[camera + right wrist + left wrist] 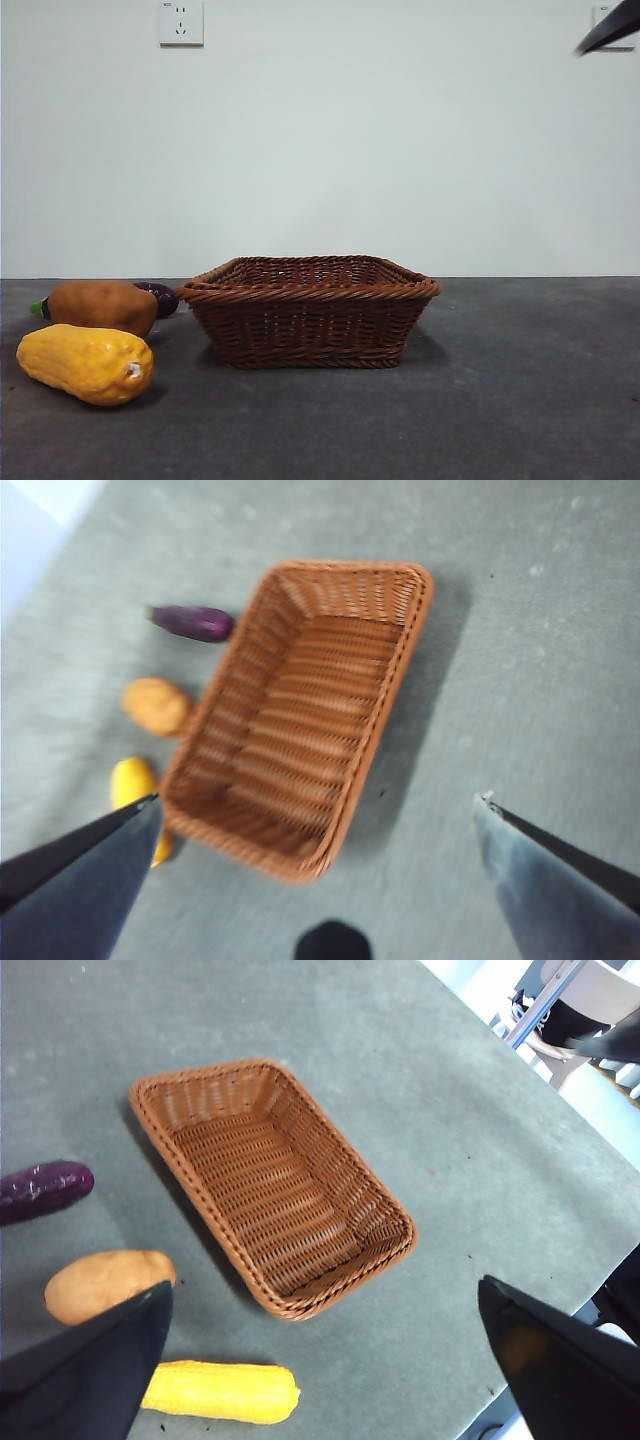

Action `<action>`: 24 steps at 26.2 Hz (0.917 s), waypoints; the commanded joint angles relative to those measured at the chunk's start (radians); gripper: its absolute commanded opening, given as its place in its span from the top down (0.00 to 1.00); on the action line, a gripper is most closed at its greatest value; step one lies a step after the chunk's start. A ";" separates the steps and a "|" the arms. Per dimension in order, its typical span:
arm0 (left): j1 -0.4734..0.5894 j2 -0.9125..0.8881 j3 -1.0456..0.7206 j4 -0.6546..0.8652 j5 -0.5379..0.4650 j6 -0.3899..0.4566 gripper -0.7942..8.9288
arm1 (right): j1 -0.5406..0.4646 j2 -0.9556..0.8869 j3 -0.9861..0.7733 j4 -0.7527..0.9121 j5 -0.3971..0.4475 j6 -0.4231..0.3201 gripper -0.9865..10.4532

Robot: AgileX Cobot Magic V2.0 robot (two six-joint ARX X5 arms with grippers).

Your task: Help me put the vegetables on the table into the basket

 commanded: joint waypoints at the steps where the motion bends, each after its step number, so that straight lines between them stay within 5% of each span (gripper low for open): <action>1: -0.003 0.014 0.000 0.009 0.007 -0.007 0.24 | 0.056 0.145 0.068 0.007 0.044 0.016 0.34; 10: -0.003 0.066 0.000 0.011 0.007 -0.021 0.24 | 0.190 0.632 0.326 0.033 0.198 0.055 0.34; 24: -0.003 0.106 0.000 0.008 0.003 -0.023 0.24 | 0.244 0.844 0.338 0.085 0.231 0.103 0.43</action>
